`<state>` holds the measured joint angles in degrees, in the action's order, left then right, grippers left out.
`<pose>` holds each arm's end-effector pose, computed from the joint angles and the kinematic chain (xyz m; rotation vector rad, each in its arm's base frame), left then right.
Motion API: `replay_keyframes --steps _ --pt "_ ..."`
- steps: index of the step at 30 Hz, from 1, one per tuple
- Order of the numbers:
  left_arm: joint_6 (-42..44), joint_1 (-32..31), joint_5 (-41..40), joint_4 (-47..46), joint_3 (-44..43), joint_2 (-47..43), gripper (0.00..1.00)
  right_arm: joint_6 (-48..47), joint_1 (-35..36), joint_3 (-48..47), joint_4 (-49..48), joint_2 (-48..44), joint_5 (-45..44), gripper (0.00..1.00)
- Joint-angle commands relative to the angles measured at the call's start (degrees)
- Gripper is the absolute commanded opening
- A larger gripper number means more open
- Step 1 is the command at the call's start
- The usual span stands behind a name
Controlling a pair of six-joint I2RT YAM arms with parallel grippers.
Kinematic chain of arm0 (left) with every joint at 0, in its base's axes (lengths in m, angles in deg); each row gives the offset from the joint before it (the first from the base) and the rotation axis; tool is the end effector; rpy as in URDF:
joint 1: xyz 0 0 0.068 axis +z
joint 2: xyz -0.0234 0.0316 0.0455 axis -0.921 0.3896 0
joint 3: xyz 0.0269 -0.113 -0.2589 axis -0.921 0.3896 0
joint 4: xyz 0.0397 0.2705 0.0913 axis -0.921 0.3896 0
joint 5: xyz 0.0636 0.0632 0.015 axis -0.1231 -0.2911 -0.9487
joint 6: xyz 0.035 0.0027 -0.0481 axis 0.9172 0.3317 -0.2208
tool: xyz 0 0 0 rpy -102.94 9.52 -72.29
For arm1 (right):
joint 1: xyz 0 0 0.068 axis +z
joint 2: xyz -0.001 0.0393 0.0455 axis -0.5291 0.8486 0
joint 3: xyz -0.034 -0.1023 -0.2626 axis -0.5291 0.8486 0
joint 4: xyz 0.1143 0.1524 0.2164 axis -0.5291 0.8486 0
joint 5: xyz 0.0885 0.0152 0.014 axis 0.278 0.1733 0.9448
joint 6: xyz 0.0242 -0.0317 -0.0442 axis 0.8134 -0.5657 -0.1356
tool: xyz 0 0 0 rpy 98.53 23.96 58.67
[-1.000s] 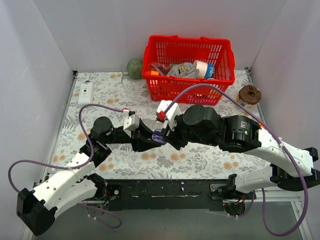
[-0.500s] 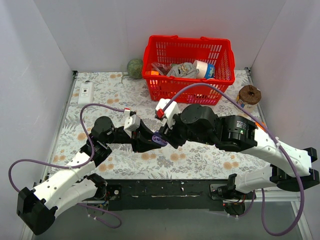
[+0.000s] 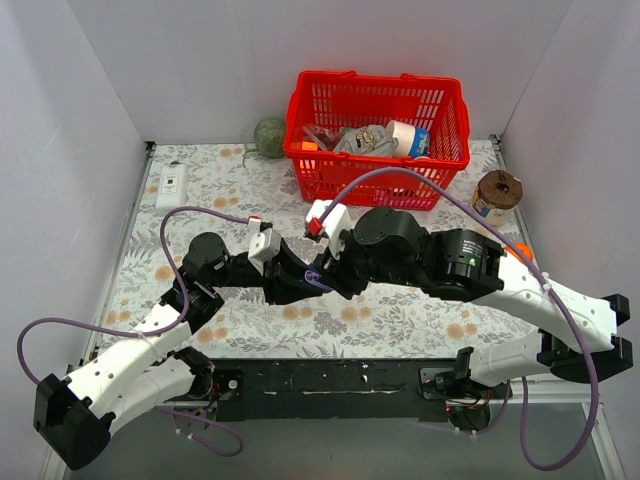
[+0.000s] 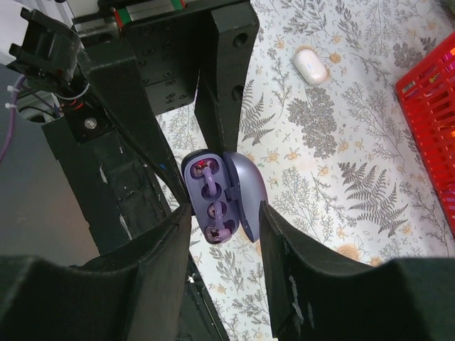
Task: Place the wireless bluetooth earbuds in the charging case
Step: Place the earbud in the charging case.
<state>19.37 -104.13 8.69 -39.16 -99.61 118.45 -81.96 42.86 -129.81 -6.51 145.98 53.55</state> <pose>0.1511 -0.1586 0.3233 0.7340 1.7495 -1.8018 0.0808 0.2628 0.4797 -1.1578 1.7719 0.5960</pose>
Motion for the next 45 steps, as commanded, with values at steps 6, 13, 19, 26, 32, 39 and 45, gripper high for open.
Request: replay_keyframes --steps 6,13,19,26,32,39,45 --pt "-0.35 0.32 -1.02 -0.94 -1.65 -0.35 0.00 1.09 -1.06 1.72 -1.46 -0.30 0.94 0.50" --pt "-0.70 0.32 -1.19 -1.29 -1.56 -0.35 0.00 1.36 -1.33 2.78 -1.98 -0.65 0.15 0.50" --pt "-0.79 0.32 -1.37 -1.65 -1.39 -0.61 0.00 1.45 -1.68 3.22 -1.89 -0.57 0.15 0.48" --pt "-1.05 0.32 -1.81 -2.26 -1.04 -1.05 0.00 1.62 -2.03 3.66 -1.63 -0.65 -0.03 0.43" --pt "-1.32 0.32 -2.16 -2.88 -0.77 -1.58 0.00 1.80 -2.21 4.18 -1.63 -0.92 0.06 0.39" --pt "-2.11 0.32 -2.69 -4.28 -0.25 -1.84 0.00 2.15 -2.30 4.71 -1.98 -1.09 0.41 0.25" --pt "-3.07 0.23 -2.87 -5.60 0.37 -2.02 0.00 2.33 -2.21 5.06 -2.42 -1.36 0.76 0.19"
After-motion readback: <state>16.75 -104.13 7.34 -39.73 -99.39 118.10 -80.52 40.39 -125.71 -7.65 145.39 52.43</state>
